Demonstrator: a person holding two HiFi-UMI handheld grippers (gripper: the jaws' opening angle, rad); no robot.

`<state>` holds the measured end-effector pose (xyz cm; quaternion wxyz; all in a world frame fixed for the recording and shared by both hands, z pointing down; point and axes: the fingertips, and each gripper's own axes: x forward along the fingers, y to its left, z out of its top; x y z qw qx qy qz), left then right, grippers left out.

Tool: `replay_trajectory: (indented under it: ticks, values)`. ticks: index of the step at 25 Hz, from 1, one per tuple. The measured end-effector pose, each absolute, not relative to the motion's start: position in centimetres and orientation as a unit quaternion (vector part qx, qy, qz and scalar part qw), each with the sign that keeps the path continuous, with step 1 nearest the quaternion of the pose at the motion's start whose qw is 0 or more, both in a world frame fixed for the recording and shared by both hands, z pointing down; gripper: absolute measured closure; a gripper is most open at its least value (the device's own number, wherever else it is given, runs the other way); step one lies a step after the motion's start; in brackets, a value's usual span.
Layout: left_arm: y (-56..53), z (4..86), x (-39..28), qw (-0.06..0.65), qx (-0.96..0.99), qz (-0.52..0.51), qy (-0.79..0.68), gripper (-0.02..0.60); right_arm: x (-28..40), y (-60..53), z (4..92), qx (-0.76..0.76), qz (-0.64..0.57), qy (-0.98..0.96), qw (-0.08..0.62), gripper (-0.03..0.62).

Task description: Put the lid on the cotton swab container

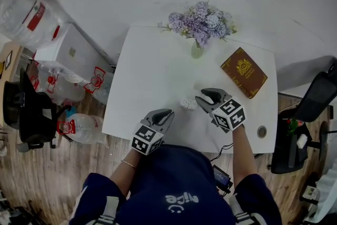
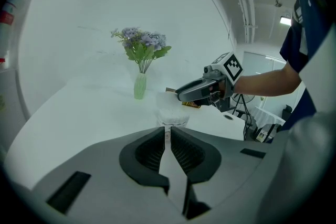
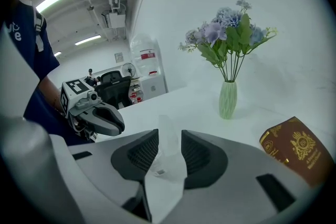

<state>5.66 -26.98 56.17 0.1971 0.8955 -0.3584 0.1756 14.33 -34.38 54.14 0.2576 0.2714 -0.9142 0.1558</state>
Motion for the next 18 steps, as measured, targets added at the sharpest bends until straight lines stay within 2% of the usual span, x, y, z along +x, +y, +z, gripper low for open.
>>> replay_trajectory:
  ticks: [3,7,15,18]
  values:
    - [-27.4,56.1,5.6,0.188,0.894,0.177,-0.365,0.555,14.3,-34.6,54.0,0.270,0.152,-0.915,0.257,0.489]
    - [-28.2,56.9,6.0,0.182,0.899,0.190,-0.351,0.551,14.5,-34.6,54.0,0.264,0.148,-0.918,0.257,0.494]
    - [-30.4,58.4,8.7,0.145,0.927,0.243,-0.246,0.298,14.5,-34.5,54.1,0.255,0.146,-0.921,0.257,0.499]
    - [-31.2,59.5,9.6,0.124,0.926,0.286,-0.212,0.249,14.6,-34.7,54.1,0.253,0.150,-0.921,0.255,0.499]
